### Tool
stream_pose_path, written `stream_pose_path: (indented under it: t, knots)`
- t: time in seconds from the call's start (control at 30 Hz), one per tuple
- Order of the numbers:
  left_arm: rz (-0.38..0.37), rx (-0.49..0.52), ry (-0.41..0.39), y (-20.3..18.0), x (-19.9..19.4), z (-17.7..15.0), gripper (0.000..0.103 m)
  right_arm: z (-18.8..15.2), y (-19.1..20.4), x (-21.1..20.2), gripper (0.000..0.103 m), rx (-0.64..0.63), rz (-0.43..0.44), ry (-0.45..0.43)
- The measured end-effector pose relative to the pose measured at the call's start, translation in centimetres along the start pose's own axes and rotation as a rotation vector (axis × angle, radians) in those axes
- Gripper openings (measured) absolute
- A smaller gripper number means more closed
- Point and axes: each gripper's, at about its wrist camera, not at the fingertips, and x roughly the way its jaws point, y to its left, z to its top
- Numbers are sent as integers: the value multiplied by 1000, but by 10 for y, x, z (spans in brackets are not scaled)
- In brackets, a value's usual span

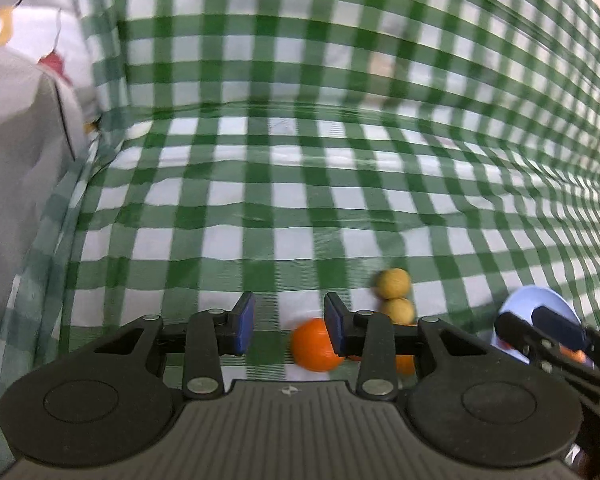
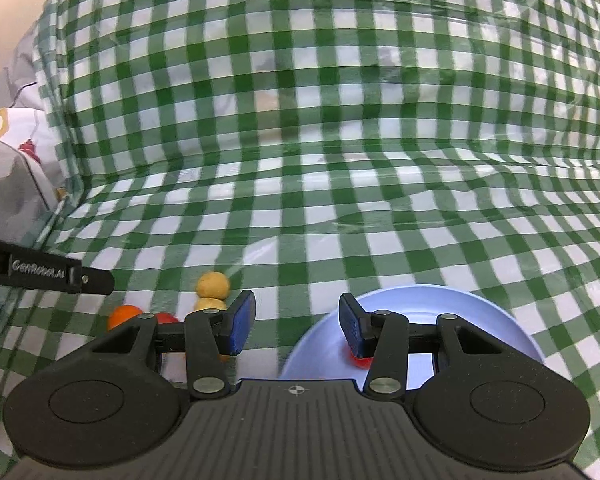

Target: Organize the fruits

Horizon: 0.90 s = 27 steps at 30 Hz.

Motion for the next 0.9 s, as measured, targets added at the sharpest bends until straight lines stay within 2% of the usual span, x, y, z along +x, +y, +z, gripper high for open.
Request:
stream_pose_path:
  t: [0.2,0.43,0.73,0.9]
  knots:
    - [-28,-41,27,9,6,1,41,-5,16,9,49,-27,75,30]
    - [-47,-64,57,8,11,-5,42,-8,28,23,49,-36,117,69]
    - [-76,-63,66,-5,21,-8,42,-10,40,39,49,-45,128,117]
    - [-127,-59,39,-10,23,-5,42,-14,46,48,48,-56,117,143]
